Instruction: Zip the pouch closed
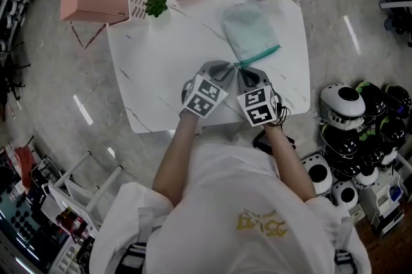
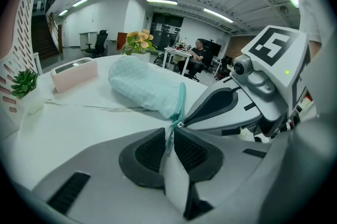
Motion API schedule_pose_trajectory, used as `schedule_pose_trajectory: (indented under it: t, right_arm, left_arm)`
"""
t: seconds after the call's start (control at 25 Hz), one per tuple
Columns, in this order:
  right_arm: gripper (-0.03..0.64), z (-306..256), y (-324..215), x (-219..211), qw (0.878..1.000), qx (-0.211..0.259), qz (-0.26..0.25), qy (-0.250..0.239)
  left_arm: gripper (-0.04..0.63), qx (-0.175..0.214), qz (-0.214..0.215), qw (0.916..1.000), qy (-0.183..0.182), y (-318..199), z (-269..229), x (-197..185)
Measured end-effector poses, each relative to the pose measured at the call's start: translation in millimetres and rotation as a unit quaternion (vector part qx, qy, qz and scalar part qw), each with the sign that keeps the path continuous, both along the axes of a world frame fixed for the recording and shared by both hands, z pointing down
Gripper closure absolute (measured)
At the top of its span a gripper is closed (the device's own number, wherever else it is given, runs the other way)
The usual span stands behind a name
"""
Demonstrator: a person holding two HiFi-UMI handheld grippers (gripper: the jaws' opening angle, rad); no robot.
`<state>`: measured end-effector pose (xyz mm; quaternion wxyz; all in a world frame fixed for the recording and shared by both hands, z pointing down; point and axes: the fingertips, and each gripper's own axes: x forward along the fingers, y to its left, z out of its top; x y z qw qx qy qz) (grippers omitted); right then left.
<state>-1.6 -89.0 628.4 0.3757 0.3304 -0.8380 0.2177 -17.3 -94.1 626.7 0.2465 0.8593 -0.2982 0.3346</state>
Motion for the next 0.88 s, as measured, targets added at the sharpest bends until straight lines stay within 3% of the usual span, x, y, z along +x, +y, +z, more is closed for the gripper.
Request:
schedule_pose_trajectory:
  t: [0.2,0.88]
  right_arm:
    - [0.598,1.5,-3.4,-1.5,1.0,0.002,0.0,-0.001]
    - [0.601,-0.3,-1.0,-5.8,1.0,0.011,-0.014,0.018]
  left_arm:
    - [0.552,0.005,0.006,0.9999,-0.013,-2.6,2.3,-3.0]
    - [0.56,0.003,-0.007,0.9998,-0.019,3.9,0.0,-11.8]
